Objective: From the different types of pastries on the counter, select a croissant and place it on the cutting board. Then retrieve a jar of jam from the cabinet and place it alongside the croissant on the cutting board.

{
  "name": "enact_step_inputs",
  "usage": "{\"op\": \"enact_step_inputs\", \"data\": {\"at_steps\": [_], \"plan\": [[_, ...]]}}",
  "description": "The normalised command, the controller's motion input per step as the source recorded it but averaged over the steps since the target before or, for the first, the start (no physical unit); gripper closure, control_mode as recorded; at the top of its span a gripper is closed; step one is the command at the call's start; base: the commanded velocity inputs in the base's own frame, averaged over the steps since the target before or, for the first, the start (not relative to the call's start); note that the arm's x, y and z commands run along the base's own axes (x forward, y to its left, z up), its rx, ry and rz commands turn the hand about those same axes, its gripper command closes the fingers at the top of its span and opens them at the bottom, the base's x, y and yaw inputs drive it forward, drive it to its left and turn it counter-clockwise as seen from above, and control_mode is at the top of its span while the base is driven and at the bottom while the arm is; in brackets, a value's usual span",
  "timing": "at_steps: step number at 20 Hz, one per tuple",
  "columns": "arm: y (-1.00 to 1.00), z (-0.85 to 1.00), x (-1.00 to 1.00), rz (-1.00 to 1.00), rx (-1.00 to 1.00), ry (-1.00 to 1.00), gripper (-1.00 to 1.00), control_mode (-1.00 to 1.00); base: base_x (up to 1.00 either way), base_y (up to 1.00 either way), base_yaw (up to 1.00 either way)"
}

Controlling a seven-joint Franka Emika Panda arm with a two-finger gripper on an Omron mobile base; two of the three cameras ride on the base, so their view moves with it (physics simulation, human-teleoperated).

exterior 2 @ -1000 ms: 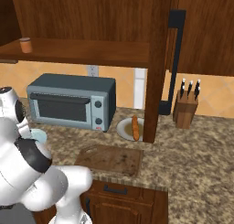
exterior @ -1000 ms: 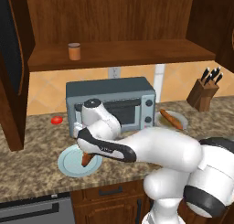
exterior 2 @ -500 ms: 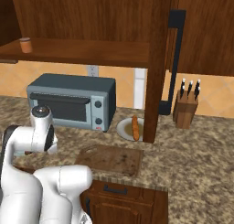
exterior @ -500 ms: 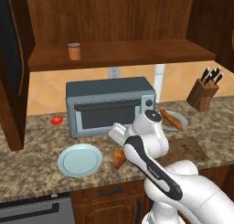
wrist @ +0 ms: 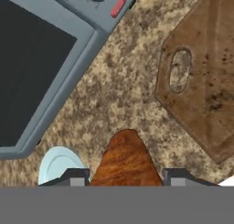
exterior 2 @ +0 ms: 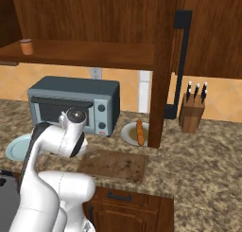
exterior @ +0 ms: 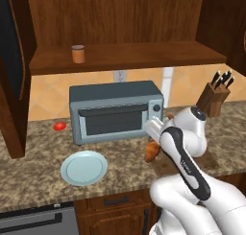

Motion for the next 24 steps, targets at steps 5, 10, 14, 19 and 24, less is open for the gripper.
{"op": "enact_step_inputs", "data": {"at_steps": [5,10,14,19,24], "plan": [[-1.0,0.0,0.58,-0.04,-0.07,0.09,1.0,-1.0,0.0,0.0,0.0],[-0.94,-0.05,0.48,-0.04,-0.14,0.08,1.0,-1.0,0.0,0.0,0.0],[-0.49,-0.34,0.38,-0.04,-0.22,0.1,1.0,-1.0,0.0,0.0,0.0],[-0.42,-0.53,0.22,-0.01,-0.07,0.15,1.0,-1.0,0.0,0.0,0.0],[-0.26,-0.62,0.0,0.0,0.08,0.02,1.0,-1.0,0.0,0.0,0.0]]}}
